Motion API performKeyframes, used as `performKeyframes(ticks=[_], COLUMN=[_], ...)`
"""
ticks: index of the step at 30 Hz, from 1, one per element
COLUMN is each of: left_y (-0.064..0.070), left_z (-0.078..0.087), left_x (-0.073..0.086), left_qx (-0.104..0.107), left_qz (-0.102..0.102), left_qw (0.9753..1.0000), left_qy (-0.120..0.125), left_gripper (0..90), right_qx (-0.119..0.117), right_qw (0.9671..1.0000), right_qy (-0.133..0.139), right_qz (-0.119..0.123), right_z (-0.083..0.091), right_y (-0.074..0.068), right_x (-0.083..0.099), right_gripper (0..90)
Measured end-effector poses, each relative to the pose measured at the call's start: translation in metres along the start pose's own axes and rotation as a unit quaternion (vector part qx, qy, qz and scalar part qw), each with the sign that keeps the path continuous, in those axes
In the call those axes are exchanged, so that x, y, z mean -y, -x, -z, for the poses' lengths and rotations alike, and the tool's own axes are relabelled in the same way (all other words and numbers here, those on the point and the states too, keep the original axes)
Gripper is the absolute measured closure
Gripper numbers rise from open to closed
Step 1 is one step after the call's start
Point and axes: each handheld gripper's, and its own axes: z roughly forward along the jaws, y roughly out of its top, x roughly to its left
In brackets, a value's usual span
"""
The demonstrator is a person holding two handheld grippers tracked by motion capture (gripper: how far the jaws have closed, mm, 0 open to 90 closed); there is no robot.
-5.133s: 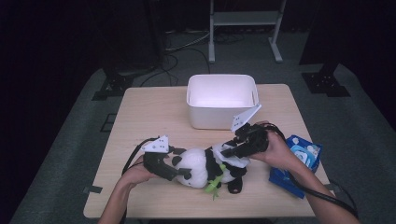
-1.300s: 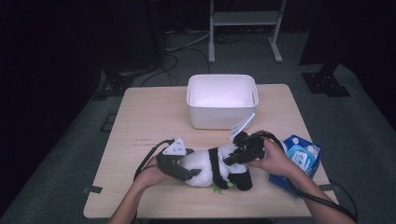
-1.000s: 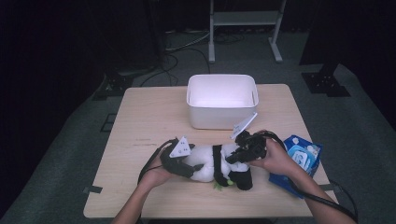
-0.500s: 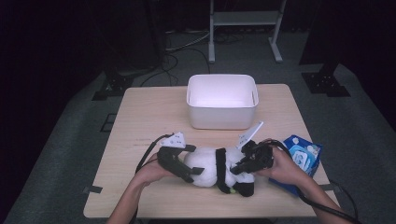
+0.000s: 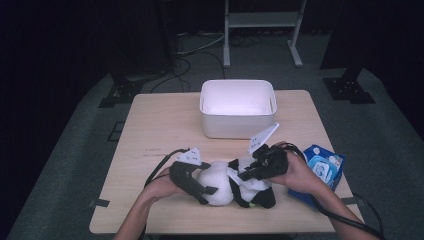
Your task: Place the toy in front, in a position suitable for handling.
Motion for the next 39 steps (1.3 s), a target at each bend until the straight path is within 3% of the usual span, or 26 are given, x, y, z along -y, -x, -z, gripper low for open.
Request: performKeyframes(ticks=[4,9,14,17,23,34,39], left_y=[0.003,0.004,0.002,0.002,0.003,0.004,0.003], left_z=[0.001,0.004,0.008,0.004,-0.011,-0.016,-0.013], left_x=[0.0,0.001,-0.003,-0.004,-0.002,0.002,0.0], left_qx=[0.004,0.008,0.004,0.003,0.022,-0.021,-0.03], left_qz=[-0.013,-0.01,0.005,0.018,0.024,-0.004,-0.01], left_qw=[0.9999,0.9999,0.9999,0.9998,0.9994,0.9996,0.9994], left_qy=[-0.001,-0.001,0.015,0.007,-0.01,-0.016,-0.015], left_gripper=[11.3,11.4,7.3,2.2,0.0,5.3,6.1], right_qx=[0.011,0.019,0.013,-0.002,-0.006,0.01,0.02], right_qw=[0.9999,0.9998,0.9996,0.9993,0.999,0.9996,0.9997], right_qy=[0.002,-0.002,-0.008,-0.025,-0.027,-0.017,-0.008], right_qz=[0.0,-0.004,-0.022,-0.029,-0.035,-0.02,-0.012], right_z=[-0.009,-0.013,-0.006,-0.011,-0.02,-0.022,-0.026], right_y=[0.008,0.016,0.018,0.017,0.012,0.01,0.011], right_x=[-0.011,-0.015,-0.001,0.012,0.027,0.019,0.01], right_gripper=[85.4,85.2,85.1,85.3,85.6,85.5,85.5])
